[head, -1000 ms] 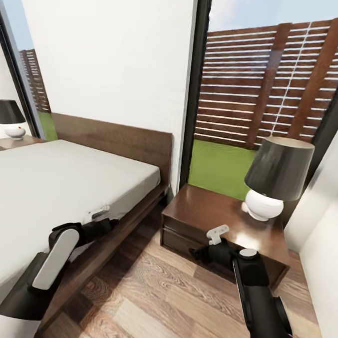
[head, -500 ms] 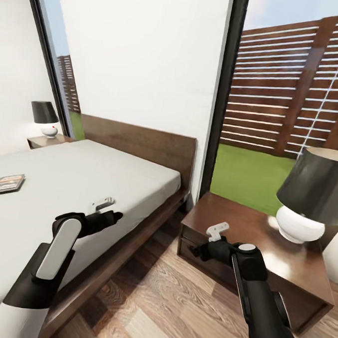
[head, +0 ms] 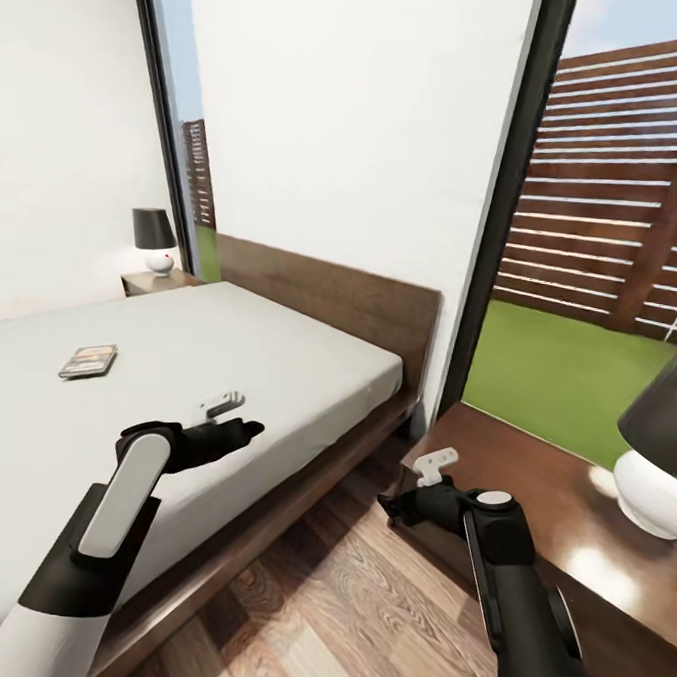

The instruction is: In the bedroom, move the book from the bed onto either nightstand, and place the two sandals side by side next to the bed.

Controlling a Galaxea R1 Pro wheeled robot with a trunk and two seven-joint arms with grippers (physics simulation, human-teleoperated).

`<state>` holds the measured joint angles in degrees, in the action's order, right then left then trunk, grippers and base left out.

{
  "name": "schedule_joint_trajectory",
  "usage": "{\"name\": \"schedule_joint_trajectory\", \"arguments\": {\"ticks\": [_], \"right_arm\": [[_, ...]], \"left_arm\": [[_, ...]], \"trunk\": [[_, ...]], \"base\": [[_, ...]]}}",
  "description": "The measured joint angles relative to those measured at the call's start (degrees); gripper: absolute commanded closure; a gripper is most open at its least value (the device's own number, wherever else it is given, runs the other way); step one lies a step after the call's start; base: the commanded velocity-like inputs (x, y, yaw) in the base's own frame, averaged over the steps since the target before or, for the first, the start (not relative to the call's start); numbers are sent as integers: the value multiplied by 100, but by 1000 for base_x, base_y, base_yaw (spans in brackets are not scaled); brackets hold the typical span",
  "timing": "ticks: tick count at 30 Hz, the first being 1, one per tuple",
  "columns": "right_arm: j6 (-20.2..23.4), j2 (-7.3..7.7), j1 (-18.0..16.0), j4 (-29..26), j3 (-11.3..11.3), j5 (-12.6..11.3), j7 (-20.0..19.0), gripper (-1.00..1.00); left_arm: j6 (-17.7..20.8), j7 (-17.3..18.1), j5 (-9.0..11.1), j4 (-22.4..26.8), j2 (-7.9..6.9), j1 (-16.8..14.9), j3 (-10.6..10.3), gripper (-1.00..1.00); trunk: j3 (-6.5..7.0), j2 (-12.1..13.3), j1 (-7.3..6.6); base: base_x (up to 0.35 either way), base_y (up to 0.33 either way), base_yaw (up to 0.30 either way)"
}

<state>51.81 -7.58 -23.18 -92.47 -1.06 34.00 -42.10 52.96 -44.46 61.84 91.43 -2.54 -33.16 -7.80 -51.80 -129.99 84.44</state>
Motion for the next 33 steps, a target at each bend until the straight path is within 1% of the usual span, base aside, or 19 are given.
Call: {"name": "schedule_joint_trajectory", "arguments": {"ticks": [5, 13, 14, 15, 16, 17, 18, 19, 20, 21, 22, 23, 27, 29, 30, 33], "right_arm": [[-1, -6, 7, 0, 2, -2, 7, -100], [-1, 2, 14, 0, 2, -7, 2, -100], [-5, 12, 10, 0, -1, -7, -7, -100], [-20, 32, -24, 0, -21, -8, -15, -100], [-23, 34, -30, 0, -24, -8, -15, -100], [-29, 36, -34, 0, -27, -9, -14, -100], [-29, 36, -34, 0, -27, -9, -14, -100], [-52, 38, -43, 0, -31, -11, -13, -100], [-53, 38, -44, 0, -31, -11, -13, -100], [-103, 41, -54, 0, -36, -18, -14, -100], [-137, 45, -59, 0, -39, -21, -17, -100], [-380, 46, -59, 1, -49, -32, -20, -100], [-540, 40, -54, 1, -59, -34, -16, -100], [-583, 37, -50, 1, -62, -38, -14, -100], [-583, 37, -50, 1, -62, -37, -14, -100], [-620, 36, -45, 1, -64, -41, -13, -100]], "left_arm": [[26, -10, 76, -14, 17, -2, -62, -100], [30, -13, 73, -43, 7, 4, -64, -100], [30, -29, 63, -62, -10, 18, -33, -100], [10, -73, 40, -77, -147, 86, 142, -100], [-15, -81, 66, -75, -177, 131, 197, -100], [-33, -87, 70, -59, -197, 195, 242, -100], [-36, -87, 74, -58, -198, 197, 243, -100], [-65, -92, 73, -18, -225, 378, 318, -100], [-72, -92, 80, -17, -225, 386, 320, -100], [-99, -96, 79, 12, -236, 561, 370, -100], [-116, -97, 82, 23, -241, 637, 390, -100], [-178, -100, 63, 26, -266, 805, 463, -100], [-210, -87, 59, -9, -281, 818, 578, -100], [-213, -79, -82, -116, -288, 765, 621, -100], [-214, -79, -81, -118, -288, 764, 622, -100], [-215, -69, -222, -212, -289, 717, 678, -100]], "trunk": [[90, 201, -110], [233, 521, -286], [251, 562, -307], [269, 602, -329], [287, 642, -351], [305, 682, -373], [323, 722, -395], [341, 762, -417], [359, 802, -439], [376, 842, -461], [395, 882, -483], [412, 923, -505], [485, 1083, -593], [521, 1163, -637], [539, 1203, -659], [592, 1324, -725]], "base": [[1, 0, 286], [0, 0, 286], [0, 0, 286], [0, 0, 286], [0, 0, 286], [0, 0, 286], [0, 0, 286], [0, 0, 286], [0, 0, 286], [0, 0, 286], [0, 0, 286], [0, 0, 285], [0, 0, 284], [0, 0, 284], [0, 0, 284], [0, 0, 284]]}}
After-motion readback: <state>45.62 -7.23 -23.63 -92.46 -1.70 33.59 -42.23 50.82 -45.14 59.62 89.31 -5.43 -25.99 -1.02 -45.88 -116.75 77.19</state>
